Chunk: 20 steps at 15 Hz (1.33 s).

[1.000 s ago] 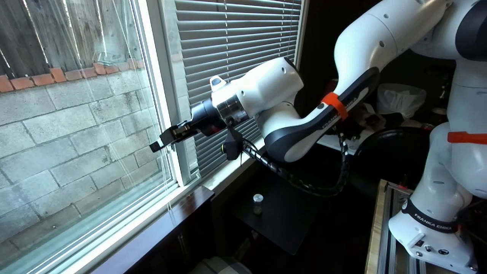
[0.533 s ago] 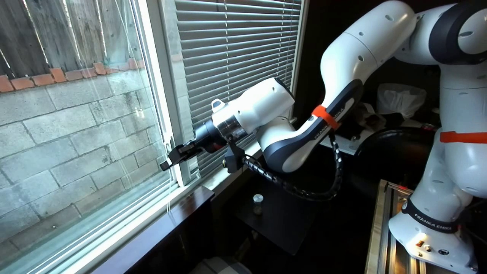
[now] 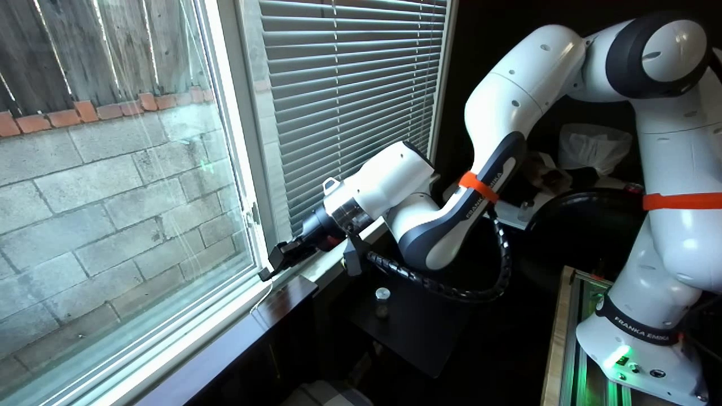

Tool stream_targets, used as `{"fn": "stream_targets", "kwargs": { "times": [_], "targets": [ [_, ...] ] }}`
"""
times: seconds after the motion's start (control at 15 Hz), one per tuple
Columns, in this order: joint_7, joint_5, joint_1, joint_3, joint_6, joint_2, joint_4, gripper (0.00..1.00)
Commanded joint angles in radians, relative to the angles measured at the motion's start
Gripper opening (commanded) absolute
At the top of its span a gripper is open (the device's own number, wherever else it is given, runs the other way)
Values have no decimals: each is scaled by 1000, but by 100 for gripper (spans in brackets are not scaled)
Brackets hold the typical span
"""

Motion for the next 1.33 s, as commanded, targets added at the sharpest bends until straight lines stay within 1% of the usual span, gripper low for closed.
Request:
{"fn": "stream_targets", "kwargs": {
  "times": [0.0, 0.33, 0.67, 1.07, 1.27],
  "targets": [
    [17, -25, -75, 59, -30, 83, -55, 1],
    [6, -24, -134, 108, -44, 130, -64, 1],
    [-2, -29, -167, 150, -70, 114, -51, 1],
    [-9, -19, -176, 162, -99, 50, -62, 1],
    [-1, -6, -173, 134, -96, -13, -83, 1]
  ]
}}
